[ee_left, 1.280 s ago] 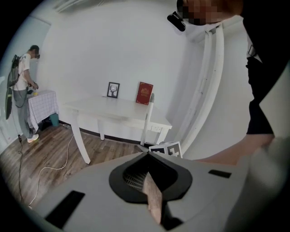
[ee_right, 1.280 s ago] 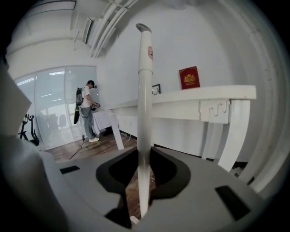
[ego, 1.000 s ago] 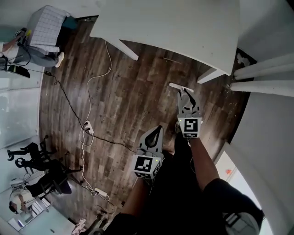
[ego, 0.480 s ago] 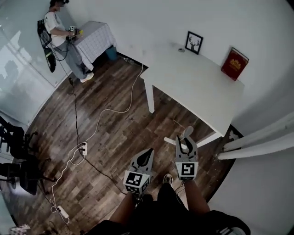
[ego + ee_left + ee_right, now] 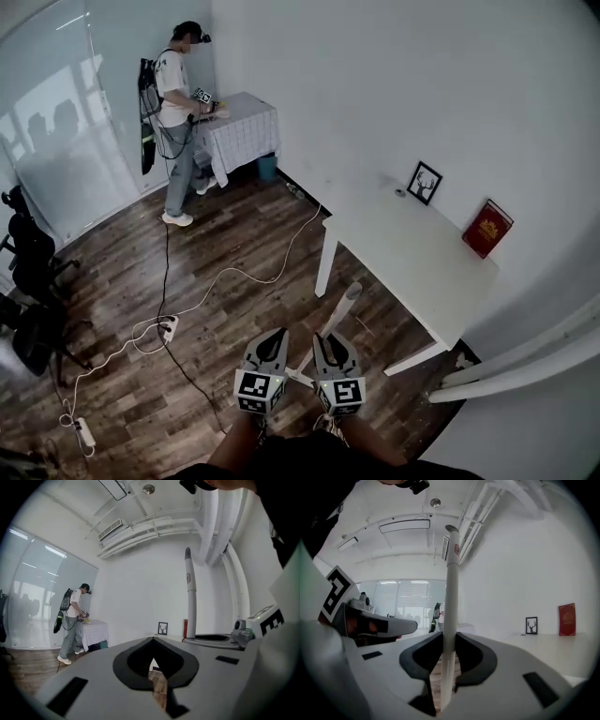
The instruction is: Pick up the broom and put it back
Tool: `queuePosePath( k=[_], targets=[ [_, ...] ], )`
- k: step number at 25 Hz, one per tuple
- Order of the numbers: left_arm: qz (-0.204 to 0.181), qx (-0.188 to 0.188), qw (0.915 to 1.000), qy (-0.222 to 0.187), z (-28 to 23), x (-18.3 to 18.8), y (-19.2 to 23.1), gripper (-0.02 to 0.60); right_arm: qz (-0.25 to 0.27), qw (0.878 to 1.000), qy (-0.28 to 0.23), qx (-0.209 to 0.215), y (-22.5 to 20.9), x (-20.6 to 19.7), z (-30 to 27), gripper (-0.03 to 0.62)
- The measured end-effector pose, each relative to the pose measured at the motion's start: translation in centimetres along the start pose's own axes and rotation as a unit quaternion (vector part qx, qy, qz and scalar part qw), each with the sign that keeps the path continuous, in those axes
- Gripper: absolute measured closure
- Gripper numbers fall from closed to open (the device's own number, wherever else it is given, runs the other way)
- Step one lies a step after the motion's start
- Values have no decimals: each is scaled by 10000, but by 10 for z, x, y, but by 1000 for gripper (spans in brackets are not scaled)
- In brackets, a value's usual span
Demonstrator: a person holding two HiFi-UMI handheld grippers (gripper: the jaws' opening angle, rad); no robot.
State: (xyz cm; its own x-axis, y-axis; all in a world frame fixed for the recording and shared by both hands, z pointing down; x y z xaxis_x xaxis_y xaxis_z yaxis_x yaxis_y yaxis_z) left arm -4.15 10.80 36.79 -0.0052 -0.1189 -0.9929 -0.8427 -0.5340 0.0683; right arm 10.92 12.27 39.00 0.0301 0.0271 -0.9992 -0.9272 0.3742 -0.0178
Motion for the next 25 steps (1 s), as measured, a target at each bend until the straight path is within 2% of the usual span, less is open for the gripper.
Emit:
queuePosePath(
  k=[5,9,14,19,25],
  targets=[
    [51,165,9999,-10,22,-3,9,581,-40,9986,-120,516,37,8,-1,494],
    [1,277,9996,29,33,-5,10,581,93,9969,-230,749,53,11,-1,496],
    [478,330,9979,-287,46,-4,16,581,280,9954,-23,919,69,21,-2,496],
    [464,635,9964,-309,66,-6,32,581,588,9922,1,1099,88,22,-9,496],
    [488,1182,9908,-453,115,-7,67,581,698,9864,40,1484,131,14,-16,497]
  ],
)
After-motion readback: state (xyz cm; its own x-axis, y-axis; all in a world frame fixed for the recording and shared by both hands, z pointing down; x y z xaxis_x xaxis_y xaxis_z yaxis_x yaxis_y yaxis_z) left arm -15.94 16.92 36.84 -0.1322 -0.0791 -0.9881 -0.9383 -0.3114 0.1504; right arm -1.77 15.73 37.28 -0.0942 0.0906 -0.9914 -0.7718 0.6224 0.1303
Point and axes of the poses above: the fingertips, and each gripper's own axes: z backward along the fingers, y to its left, x out of its top, the point moved 7 cm from there along z, backward along the fingers, and after that the axes turned 2 degrees about -y, right-handed, at the moved point
